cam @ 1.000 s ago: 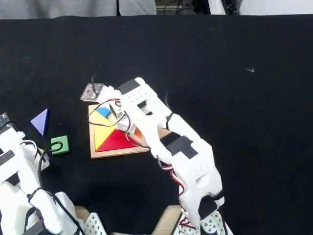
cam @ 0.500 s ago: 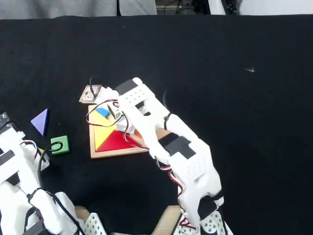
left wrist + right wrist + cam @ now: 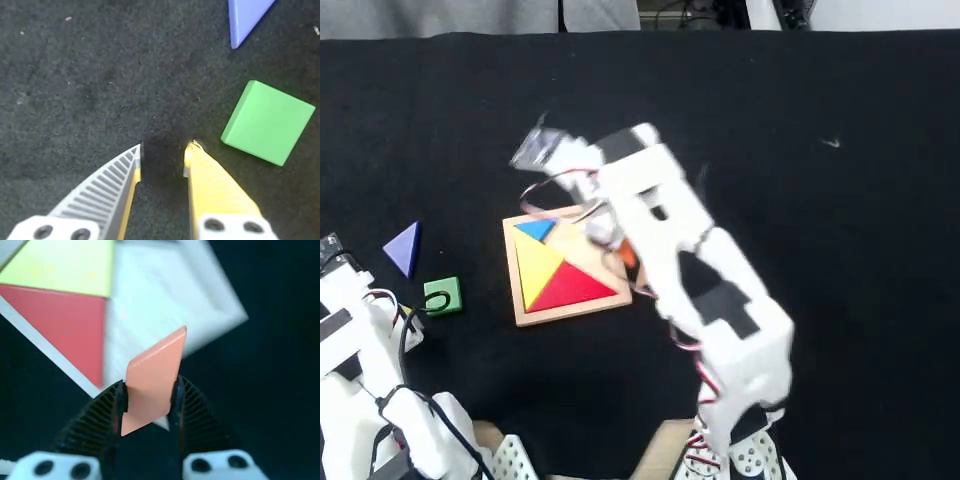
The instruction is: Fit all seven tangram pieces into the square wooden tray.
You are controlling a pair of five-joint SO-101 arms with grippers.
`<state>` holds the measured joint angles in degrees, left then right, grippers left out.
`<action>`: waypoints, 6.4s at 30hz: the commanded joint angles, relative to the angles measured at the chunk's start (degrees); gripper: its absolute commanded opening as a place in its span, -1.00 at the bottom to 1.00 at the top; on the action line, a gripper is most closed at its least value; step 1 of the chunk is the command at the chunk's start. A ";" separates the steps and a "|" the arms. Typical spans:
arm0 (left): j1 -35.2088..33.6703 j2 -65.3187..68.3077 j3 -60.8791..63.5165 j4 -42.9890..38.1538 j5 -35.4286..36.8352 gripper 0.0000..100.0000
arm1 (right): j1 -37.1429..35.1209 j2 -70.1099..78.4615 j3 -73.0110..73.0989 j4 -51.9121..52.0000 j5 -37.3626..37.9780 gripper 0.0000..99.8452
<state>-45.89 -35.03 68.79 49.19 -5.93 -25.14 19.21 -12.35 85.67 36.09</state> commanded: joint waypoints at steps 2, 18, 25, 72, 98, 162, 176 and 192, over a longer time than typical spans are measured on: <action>0.75 -1.32 -0.40 -0.79 0.26 -0.70 | 9.14 -8.22 3.21 -1.05 2.37 -0.93; 0.66 -1.32 -0.31 -0.70 0.26 -0.70 | 13.36 4.70 12.88 -21.89 -2.02 -0.69; 0.66 -1.32 -0.31 -0.70 0.26 -0.70 | 10.46 1.54 13.14 -16.79 1.14 -0.49; 0.66 -1.32 -0.31 -0.79 0.26 -0.70 | 18.37 9.71 0.66 -12.66 3.25 -0.45; 0.48 -1.32 -0.31 -0.70 0.26 -0.70 | 16.09 17.71 -4.53 -13.01 -8.44 -0.95; 0.66 -1.32 -0.22 -0.79 0.26 -0.70 | -7.30 -0.31 17.27 -17.14 -51.69 -0.80; 0.66 -1.32 -0.22 -0.79 0.26 -0.70 | -6.95 -2.07 15.52 -15.82 -51.52 -0.63; 0.75 -1.32 -0.22 -0.88 0.26 -0.70 | 3.69 -14.81 9.98 -3.25 -32.44 -0.98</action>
<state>-45.89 -35.03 68.79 49.19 -5.93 -23.03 11.03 0.40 78.02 -2.59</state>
